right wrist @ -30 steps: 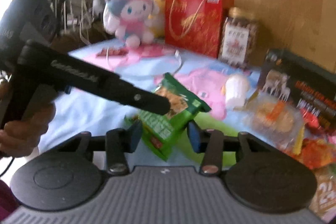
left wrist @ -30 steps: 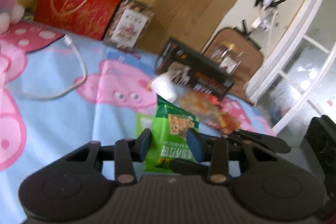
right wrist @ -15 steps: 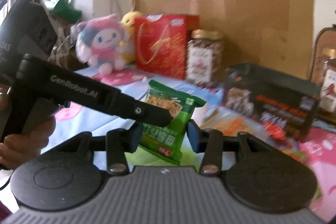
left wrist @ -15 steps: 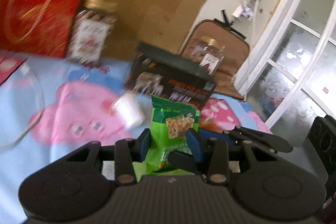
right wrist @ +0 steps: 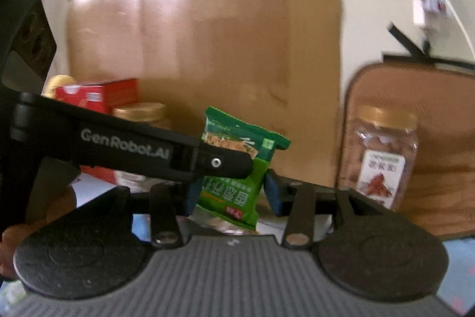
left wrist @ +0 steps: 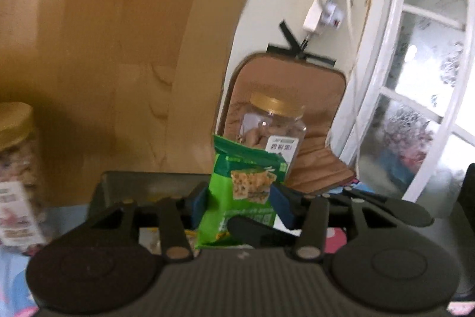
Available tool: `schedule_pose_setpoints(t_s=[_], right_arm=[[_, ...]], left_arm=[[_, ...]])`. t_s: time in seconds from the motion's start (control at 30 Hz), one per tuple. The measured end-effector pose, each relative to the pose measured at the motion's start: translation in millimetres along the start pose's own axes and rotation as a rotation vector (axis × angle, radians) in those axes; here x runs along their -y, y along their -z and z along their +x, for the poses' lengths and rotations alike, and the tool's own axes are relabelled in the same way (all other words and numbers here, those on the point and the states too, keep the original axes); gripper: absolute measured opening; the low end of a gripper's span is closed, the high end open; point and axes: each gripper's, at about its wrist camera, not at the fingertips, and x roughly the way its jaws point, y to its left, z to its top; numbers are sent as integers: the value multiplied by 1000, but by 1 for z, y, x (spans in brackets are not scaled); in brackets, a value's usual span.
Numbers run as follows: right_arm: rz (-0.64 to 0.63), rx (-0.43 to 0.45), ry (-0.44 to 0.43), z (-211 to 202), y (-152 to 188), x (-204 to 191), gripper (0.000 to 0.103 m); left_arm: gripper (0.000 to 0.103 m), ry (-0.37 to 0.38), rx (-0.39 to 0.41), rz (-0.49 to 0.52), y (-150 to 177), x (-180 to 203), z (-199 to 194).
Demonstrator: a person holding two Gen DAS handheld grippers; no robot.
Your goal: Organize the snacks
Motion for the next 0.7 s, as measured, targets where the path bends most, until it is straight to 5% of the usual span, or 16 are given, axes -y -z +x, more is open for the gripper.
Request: schedule_pose_setpoints(t_s=[0.2,0.27,0.4,0.57,0.63,0.7], right_arm=[[68,-70,49,11,14,18,64],[98,-72,51,3,18,22,68],[117,-49,48,-17,23,23,71],[220,-39,-28,-55,36,35,64],[203,-97,-52,-55,46,33,47],[147,-161,-70,-49,55,26,46]], left_arm=[[53,-37,-85,-23,13,2,32],[62,-29,-96,-35,16,1,30],[64,-54,-61,-2,18,8,6],[64,-10,-28,-112,34,-2,-45],[64,19,-32,-151,52,-6,-63],[64,35,-55,-189,73,-9,-79]])
